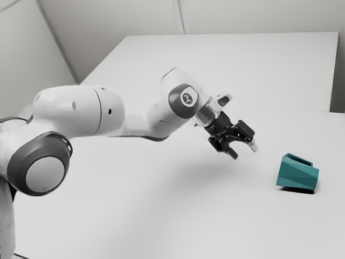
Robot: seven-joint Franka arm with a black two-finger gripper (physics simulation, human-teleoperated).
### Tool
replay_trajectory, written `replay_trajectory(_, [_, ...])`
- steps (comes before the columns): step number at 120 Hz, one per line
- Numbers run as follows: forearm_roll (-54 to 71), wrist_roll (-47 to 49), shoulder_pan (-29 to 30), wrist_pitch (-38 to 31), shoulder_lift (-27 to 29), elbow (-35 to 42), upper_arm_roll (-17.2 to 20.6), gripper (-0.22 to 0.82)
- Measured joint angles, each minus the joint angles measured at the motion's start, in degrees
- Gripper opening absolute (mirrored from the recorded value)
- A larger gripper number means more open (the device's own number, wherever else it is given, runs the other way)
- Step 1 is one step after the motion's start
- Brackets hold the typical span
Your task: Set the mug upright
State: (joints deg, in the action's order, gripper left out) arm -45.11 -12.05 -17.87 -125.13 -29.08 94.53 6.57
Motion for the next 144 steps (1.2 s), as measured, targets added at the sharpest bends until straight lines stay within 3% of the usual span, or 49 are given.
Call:
replay_trajectory(17, [-1.5,-3.0,-3.2,-3.4,-5.9,-5.8,0.3,0.6])
replay_trajectory(48, [-12.6,-8.7,-6.4,-6.3,-10.3,-8.4,0.4,0.6])
replay_trajectory(144, [-20.0,-18.4,-9.3,-7.3,-14.0,-11.7,0.4,0.6])
